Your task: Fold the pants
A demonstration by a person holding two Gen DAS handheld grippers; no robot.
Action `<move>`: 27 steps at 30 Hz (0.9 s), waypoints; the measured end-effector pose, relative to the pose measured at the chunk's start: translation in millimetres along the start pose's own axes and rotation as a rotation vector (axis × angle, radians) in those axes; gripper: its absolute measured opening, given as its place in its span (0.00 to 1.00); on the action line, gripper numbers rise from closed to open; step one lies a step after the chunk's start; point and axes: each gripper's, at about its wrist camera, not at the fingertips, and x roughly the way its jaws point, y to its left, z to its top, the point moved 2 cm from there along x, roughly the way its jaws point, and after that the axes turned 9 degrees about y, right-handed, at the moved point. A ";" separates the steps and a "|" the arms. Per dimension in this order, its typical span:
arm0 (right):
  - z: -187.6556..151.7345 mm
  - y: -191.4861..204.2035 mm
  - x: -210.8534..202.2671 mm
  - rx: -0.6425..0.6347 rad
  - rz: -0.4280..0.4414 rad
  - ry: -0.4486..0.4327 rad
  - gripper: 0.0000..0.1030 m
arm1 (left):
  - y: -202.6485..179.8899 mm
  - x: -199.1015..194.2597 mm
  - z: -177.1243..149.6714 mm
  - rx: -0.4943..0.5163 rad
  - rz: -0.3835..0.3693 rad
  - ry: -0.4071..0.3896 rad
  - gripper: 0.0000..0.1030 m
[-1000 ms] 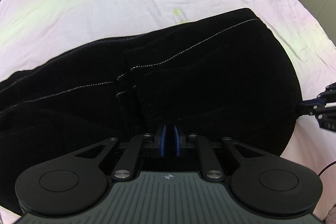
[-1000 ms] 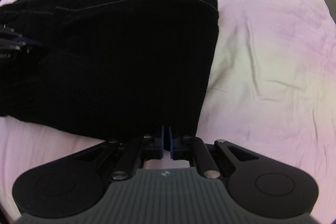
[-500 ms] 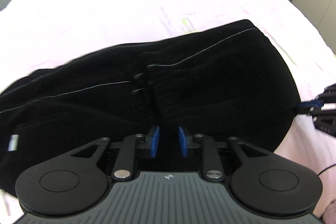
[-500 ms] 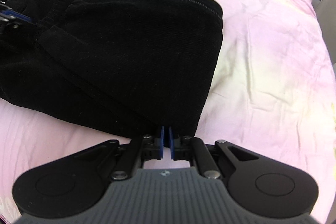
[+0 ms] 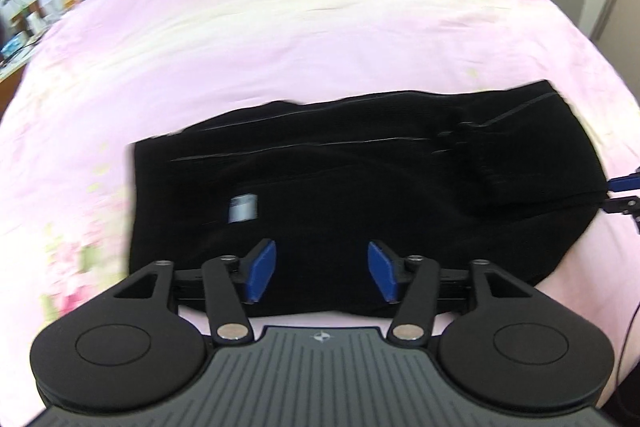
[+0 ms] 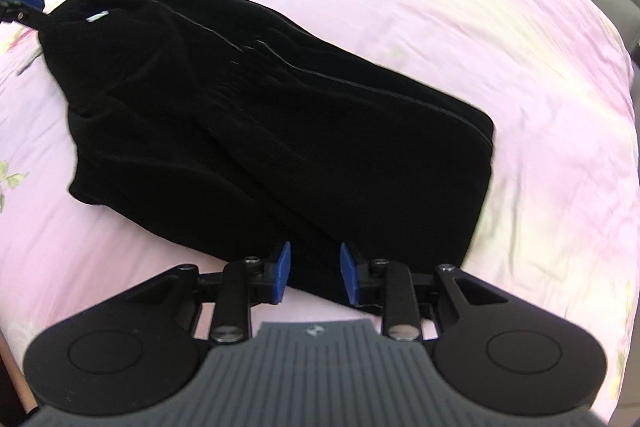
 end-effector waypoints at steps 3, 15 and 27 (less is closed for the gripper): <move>18.9 24.9 0.8 -0.058 -0.008 -0.002 0.24 | 43.0 1.8 -8.0 -0.070 0.019 0.004 0.75; 106.2 64.6 44.0 -0.131 -0.069 0.024 0.24 | 175.3 76.1 -52.6 -0.606 -0.229 0.004 0.81; 148.3 77.5 109.6 -0.133 -0.078 0.151 0.15 | 192.7 129.8 -75.2 -0.862 -0.448 -0.039 0.89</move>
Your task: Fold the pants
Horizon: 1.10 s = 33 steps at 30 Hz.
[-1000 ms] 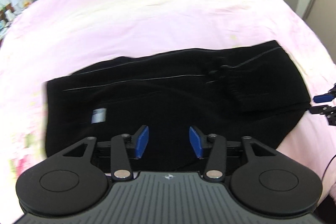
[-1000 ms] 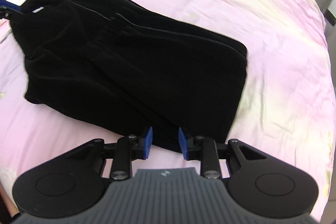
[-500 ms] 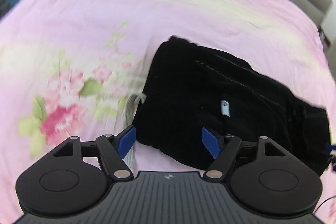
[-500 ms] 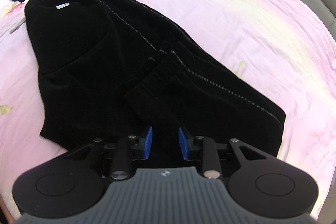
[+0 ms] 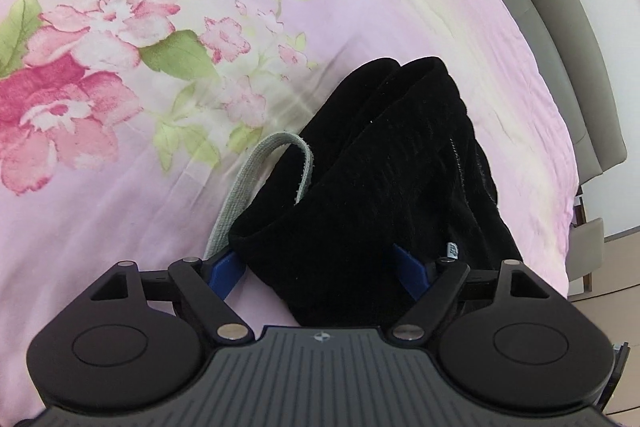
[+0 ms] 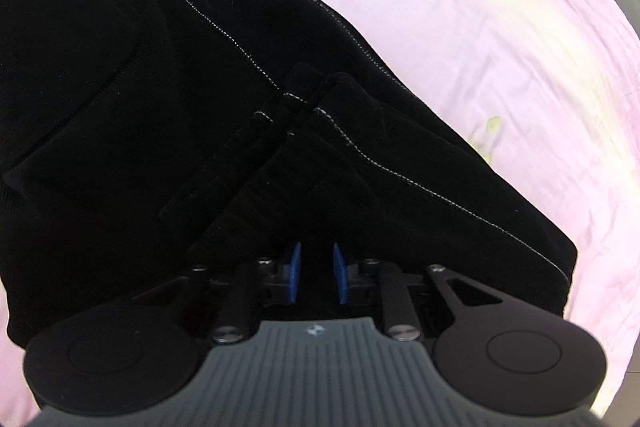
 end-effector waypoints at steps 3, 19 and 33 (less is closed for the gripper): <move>4.1 2.0 7.1 -0.003 0.019 0.005 0.12 | -2.5 5.7 -1.3 -0.008 0.023 -0.030 0.89; -26.4 -11.4 -40.1 0.083 0.020 -0.072 0.12 | -123.2 -67.8 -22.6 0.264 0.142 -0.247 0.41; -117.5 -72.5 -89.1 0.203 0.073 -0.165 0.12 | -339.9 -86.8 -111.4 0.681 0.139 -0.301 0.27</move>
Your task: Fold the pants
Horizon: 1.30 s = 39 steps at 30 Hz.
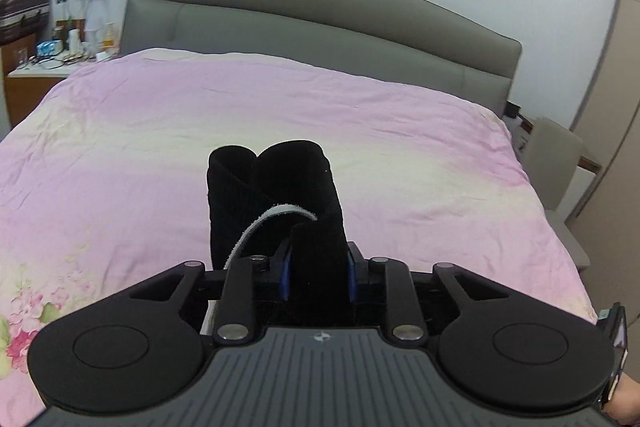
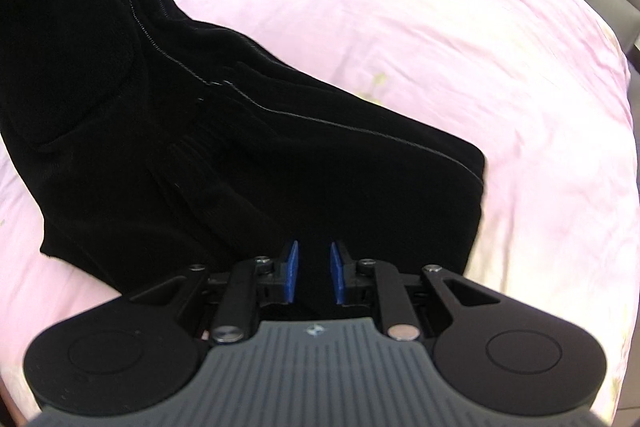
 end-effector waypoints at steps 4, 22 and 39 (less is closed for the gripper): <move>-37.0 -42.7 -22.0 0.051 0.015 -0.028 0.12 | -78.0 22.0 -5.9 0.160 -0.005 0.040 0.27; -110.8 -103.1 -11.2 0.215 0.144 0.006 0.17 | -226.5 166.1 -147.4 0.445 -0.180 0.488 0.34; -63.1 -82.6 -34.1 0.282 0.268 -0.088 0.40 | -117.8 94.4 -105.4 0.437 -0.129 0.406 0.51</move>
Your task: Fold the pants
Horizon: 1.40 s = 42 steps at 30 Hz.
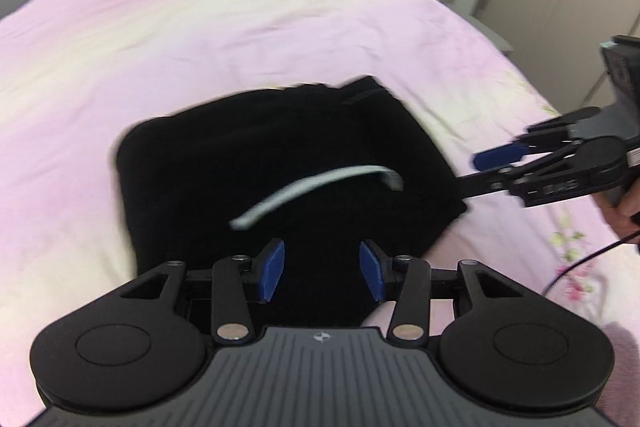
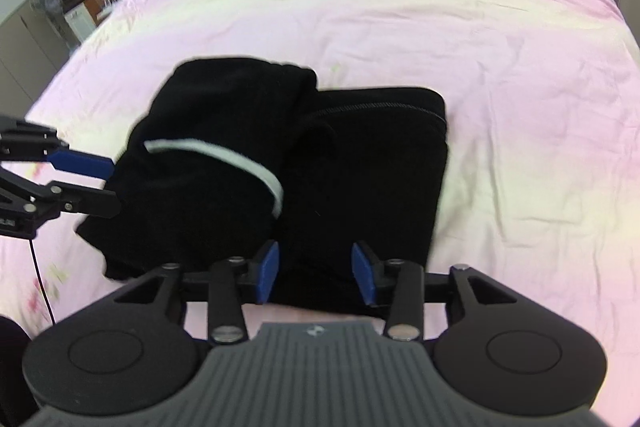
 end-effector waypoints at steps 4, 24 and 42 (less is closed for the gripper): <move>22.8 12.8 11.1 0.041 0.032 -0.019 0.48 | 49.8 0.7 -8.5 -0.079 0.102 -0.014 0.51; 82.1 -10.8 117.5 0.448 0.295 0.005 0.41 | 134.2 63.6 -18.5 -0.269 0.082 -0.011 0.49; 123.0 84.2 -27.2 -0.006 0.067 -0.143 0.18 | 114.0 -0.9 1.5 -0.268 0.144 -0.141 0.48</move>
